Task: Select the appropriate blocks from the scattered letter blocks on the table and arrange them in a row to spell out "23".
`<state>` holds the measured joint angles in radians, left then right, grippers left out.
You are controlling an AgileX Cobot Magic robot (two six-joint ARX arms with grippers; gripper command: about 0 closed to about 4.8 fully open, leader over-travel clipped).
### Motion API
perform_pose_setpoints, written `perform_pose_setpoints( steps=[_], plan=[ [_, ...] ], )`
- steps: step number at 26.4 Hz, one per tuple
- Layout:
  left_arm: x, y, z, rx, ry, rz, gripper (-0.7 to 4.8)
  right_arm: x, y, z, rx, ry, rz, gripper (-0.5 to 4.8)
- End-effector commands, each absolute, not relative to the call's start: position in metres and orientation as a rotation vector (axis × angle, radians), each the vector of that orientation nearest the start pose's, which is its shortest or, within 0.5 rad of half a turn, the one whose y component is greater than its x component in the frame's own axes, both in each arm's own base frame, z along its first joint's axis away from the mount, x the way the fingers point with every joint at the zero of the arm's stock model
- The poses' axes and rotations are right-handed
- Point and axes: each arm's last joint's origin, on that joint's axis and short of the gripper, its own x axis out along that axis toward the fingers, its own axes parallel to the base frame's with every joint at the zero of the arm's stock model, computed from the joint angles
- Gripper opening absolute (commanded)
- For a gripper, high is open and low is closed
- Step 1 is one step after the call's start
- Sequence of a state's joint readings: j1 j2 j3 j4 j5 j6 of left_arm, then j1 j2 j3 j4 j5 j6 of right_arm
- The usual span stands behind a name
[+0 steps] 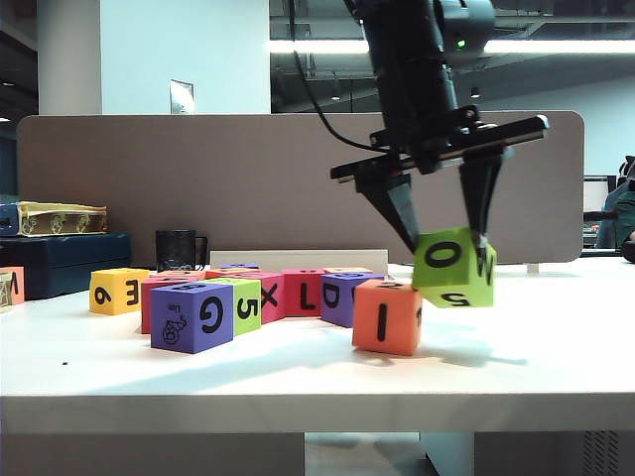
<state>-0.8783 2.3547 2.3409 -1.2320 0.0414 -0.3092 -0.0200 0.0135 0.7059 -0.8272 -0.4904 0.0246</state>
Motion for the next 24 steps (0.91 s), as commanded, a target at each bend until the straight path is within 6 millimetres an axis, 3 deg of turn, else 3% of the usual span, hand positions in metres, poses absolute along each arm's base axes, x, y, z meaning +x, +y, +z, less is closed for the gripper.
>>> perform_pose_setpoints(
  steps=[1, 7, 17, 24],
  plan=[
    [0.301, -0.38, 0.248, 0.25, 1.281, -0.594, 2.37, -0.003, 0.014, 0.299, 0.047, 0.107, 0.467, -0.01],
    [0.298, -0.385, 0.229, 0.215, 1.303, -0.563, 2.37, -0.003, 0.014, 0.299, 0.047, 0.108, 0.467, -0.01],
    [0.302, -0.375, 0.227, 0.3, 1.296, -0.486, 2.36, -0.003, 0.014, 0.299, 0.047, 0.109, 0.467, -0.01],
    [0.3, -0.368, 0.247, 0.362, 1.199, -0.429, 2.36, -0.003, 0.014, 0.299, 0.048, 0.109, 0.468, -0.01]
  ],
)
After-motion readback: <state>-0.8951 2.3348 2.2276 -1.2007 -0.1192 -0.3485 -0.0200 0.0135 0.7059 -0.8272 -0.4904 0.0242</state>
